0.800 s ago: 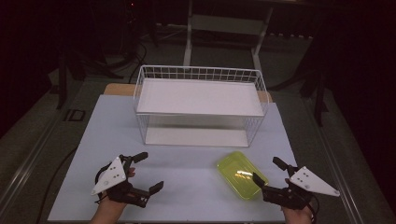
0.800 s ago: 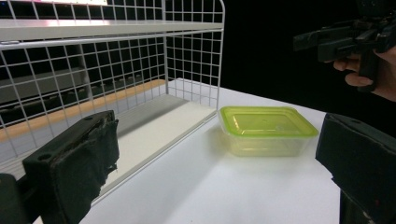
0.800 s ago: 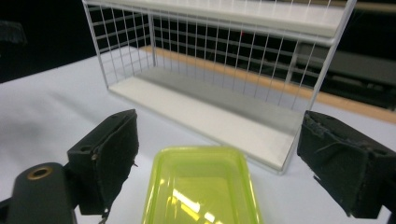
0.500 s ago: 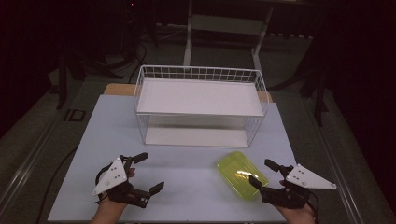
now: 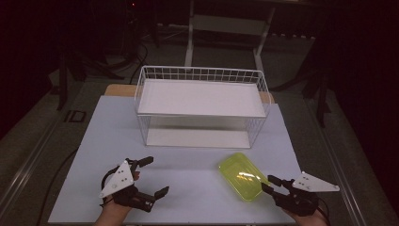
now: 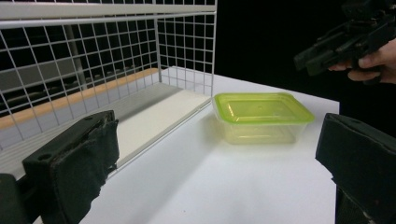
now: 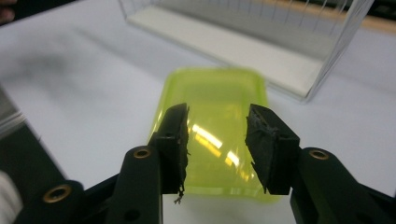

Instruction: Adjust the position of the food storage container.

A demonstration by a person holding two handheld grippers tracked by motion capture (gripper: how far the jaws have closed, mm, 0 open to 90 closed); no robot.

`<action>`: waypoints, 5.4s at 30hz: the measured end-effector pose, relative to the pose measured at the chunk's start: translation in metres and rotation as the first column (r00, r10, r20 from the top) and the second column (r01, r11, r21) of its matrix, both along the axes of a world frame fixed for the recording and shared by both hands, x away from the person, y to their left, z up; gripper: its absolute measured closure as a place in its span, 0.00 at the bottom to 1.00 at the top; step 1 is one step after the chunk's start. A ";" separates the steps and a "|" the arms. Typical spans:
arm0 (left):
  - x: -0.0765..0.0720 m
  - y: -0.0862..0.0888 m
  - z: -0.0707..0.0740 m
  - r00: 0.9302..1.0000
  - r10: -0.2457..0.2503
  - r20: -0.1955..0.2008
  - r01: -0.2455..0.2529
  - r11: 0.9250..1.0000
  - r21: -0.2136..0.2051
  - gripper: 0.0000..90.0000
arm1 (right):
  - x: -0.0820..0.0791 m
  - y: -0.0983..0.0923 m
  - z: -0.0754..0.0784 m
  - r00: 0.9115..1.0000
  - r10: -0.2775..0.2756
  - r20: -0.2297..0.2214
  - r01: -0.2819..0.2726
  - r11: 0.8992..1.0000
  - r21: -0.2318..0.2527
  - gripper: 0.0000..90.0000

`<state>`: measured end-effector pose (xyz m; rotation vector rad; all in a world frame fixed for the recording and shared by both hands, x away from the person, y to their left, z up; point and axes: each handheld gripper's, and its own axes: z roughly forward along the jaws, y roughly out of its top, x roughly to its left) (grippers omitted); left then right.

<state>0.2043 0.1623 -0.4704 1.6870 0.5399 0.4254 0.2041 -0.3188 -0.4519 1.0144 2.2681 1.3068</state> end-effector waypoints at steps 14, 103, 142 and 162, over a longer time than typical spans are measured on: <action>0.000 -0.005 -0.003 1.000 -0.019 -0.009 0.019 0.999 0.033 0.00 | -0.001 -0.006 -0.026 0.995 0.061 -0.081 -0.071 0.989 -0.129 1.00; 0.000 -0.011 -0.008 0.998 -0.050 -0.034 0.052 0.997 0.051 0.00 | 0.113 0.064 -0.043 0.988 0.152 -0.033 -0.156 0.965 -0.211 1.00; -0.001 -0.009 -0.010 0.998 -0.033 -0.056 0.036 0.998 0.048 0.00 | 0.126 0.108 -0.050 0.987 0.160 -0.019 -0.161 0.969 -0.187 1.00; 0.000 -0.007 -0.011 0.998 -0.022 -0.064 0.025 0.999 0.042 0.00 | 0.122 0.120 -0.047 0.984 0.179 0.002 -0.176 0.967 -0.183 1.00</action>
